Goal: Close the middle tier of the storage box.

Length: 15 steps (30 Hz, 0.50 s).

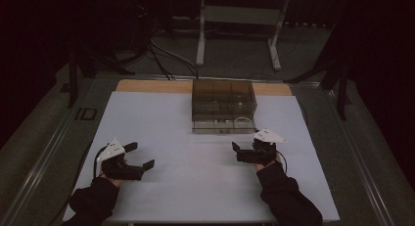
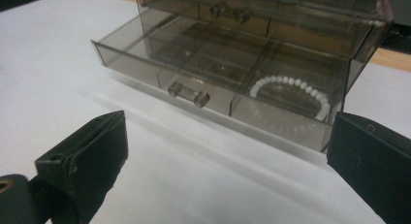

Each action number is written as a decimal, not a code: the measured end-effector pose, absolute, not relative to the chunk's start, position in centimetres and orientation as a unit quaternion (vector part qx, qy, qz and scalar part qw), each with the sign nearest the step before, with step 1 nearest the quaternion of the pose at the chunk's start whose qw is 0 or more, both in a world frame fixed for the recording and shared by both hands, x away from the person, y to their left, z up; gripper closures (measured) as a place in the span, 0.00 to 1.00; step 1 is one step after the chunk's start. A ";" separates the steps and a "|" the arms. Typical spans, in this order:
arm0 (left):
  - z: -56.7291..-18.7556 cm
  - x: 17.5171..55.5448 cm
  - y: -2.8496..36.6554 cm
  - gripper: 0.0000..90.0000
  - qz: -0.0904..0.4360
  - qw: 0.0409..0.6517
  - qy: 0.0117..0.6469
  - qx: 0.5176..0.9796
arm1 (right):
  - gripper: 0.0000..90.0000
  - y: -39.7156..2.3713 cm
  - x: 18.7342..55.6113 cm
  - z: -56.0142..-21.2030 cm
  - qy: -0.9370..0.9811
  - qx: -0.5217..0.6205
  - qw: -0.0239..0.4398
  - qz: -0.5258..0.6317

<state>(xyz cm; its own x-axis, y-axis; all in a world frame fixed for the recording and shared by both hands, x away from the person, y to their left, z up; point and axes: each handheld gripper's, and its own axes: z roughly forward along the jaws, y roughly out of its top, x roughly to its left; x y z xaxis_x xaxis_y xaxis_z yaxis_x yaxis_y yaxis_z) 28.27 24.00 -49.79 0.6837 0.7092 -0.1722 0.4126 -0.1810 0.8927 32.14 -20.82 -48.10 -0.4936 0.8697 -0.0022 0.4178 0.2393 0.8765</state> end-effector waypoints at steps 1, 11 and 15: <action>-49.8 28.3 24.0 0.02 0.144 0.521 0.370 0.756 | 0.02 -20.8 32.2 -48.2 0.745 0.433 0.256 0.437; -49.8 28.2 24.0 0.01 0.144 0.519 0.368 0.758 | 0.02 -20.6 32.6 -49.7 0.752 0.464 0.240 0.403; -49.8 28.3 23.9 0.02 0.142 0.519 0.367 0.759 | 0.07 -20.6 32.8 -50.2 0.756 0.474 0.233 0.388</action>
<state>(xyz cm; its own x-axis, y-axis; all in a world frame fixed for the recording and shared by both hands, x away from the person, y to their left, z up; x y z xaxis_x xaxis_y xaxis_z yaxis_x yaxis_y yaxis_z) 28.26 23.94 -49.83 0.6896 0.7051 -0.1654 0.4097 -0.1915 0.8919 32.75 -20.58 -50.22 -0.4429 0.8965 0.0160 0.5353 0.2501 0.8068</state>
